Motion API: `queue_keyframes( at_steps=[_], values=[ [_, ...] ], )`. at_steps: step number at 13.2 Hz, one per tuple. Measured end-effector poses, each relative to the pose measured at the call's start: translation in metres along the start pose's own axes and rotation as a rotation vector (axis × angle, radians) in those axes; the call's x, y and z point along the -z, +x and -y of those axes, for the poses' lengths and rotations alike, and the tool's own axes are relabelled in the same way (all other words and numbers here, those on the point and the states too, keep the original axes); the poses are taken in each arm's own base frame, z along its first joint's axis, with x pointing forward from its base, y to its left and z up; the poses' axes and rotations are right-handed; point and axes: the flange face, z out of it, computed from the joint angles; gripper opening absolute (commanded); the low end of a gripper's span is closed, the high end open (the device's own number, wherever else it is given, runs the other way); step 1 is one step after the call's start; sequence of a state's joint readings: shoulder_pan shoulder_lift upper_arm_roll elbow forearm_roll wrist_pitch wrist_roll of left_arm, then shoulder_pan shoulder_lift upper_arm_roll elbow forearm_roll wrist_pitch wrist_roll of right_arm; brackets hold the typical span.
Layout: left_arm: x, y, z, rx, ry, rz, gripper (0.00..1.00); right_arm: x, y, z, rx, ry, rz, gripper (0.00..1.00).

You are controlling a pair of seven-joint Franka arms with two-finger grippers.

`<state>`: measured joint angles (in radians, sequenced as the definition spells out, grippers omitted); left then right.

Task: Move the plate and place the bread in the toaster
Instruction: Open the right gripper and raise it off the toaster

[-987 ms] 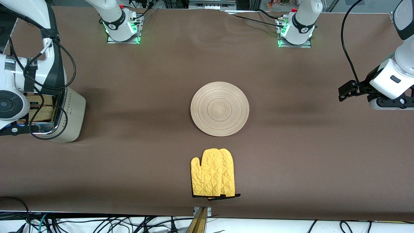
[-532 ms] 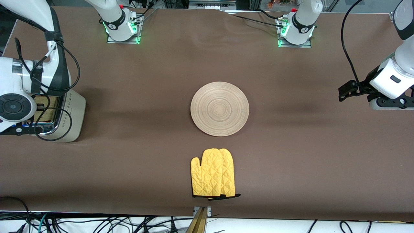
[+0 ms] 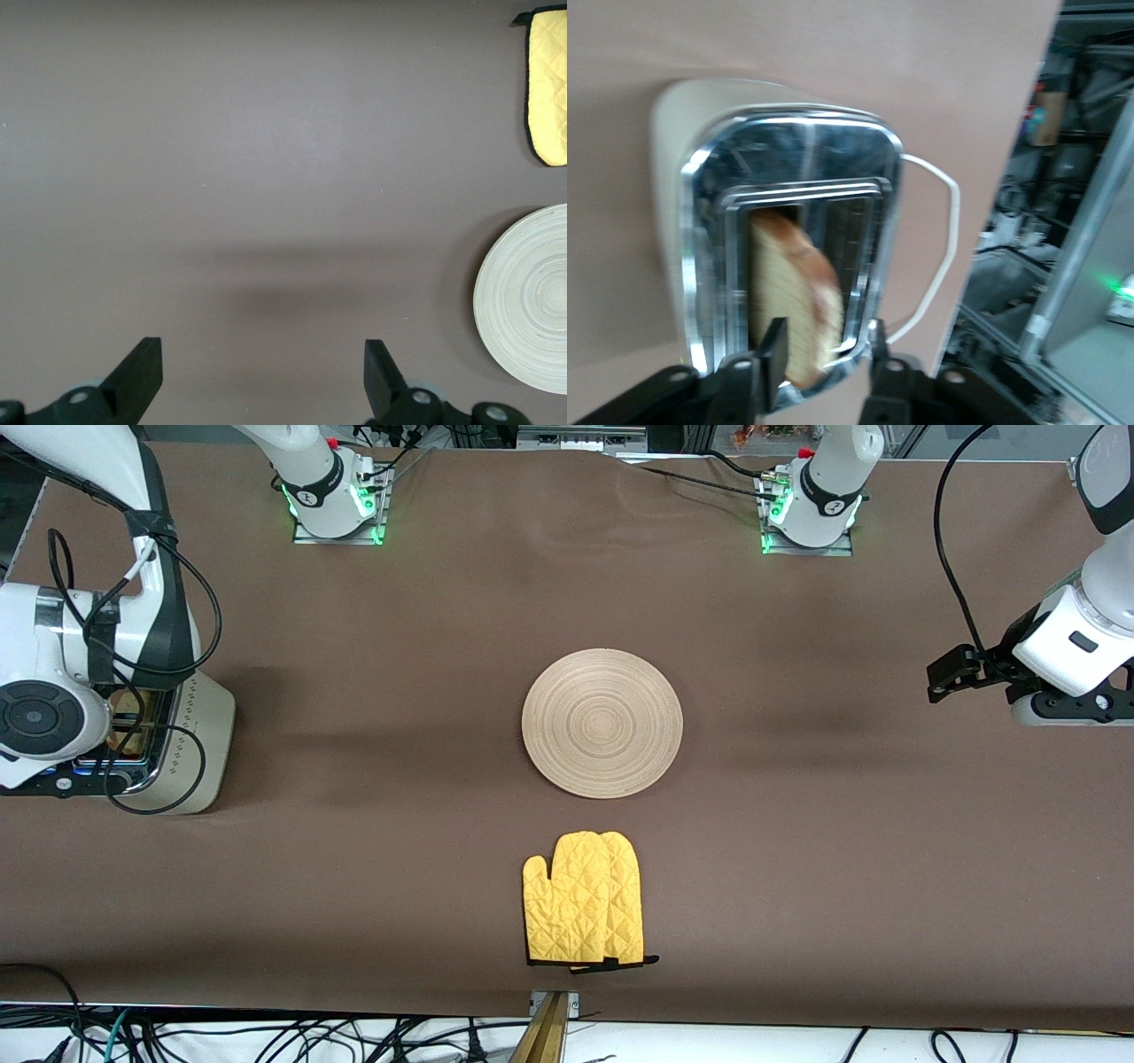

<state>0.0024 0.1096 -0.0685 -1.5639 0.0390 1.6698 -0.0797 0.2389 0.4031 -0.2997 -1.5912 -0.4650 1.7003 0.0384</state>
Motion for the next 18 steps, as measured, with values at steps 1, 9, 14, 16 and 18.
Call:
queue_keyframes(
  at_steps=[1,9,14,16,18],
  values=[
    [0.0,0.0,0.0,0.0,0.0,0.0,1.0,0.006,-0.001,0.002,-0.007,0.024,-0.012,1.0],
    [0.0,0.0,0.0,0.0,0.0,0.0,1.0,0.145,-0.067,0.028,0.031,0.492,-0.191,1.0],
    [0.0,0.0,0.0,0.0,0.0,0.0,1.0,0.181,-0.124,0.006,0.111,0.598,-0.209,1.0],
    [0.0,0.0,0.0,0.0,0.0,0.0,1.0,0.176,-0.122,0.01,0.125,0.596,-0.2,1.0],
    [0.0,0.0,-0.001,-0.002,0.0,0.0,1.0,0.174,-0.12,0.012,0.13,0.586,-0.196,1.0]
  ],
)
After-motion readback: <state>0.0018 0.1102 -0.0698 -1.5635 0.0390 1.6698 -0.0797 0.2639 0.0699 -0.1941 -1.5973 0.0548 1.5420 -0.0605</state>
